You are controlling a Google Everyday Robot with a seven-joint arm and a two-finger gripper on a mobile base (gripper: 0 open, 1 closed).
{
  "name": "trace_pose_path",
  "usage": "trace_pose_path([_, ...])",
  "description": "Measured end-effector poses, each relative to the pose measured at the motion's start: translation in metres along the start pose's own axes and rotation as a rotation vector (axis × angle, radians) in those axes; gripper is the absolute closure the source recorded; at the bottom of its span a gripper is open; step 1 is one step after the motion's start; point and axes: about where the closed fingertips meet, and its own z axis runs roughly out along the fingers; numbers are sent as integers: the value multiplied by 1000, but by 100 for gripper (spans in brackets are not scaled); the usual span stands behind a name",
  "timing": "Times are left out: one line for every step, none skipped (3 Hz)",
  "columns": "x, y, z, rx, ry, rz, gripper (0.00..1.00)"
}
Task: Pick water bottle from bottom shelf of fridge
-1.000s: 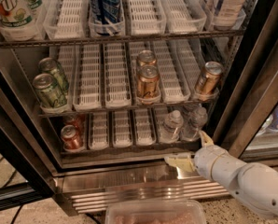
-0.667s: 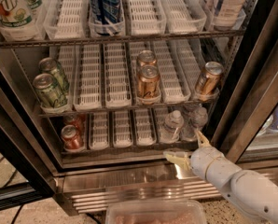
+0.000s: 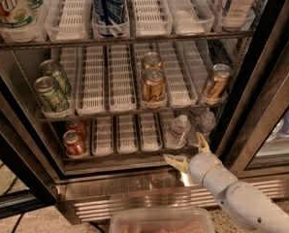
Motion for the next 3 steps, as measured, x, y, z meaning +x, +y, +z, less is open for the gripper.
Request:
trace_pose_path([2,0,1,2,-1,5,14])
trace_pose_path([2,0,1,2,-1,5,25])
trace_pose_path([5,4,4,10,-2,13,25])
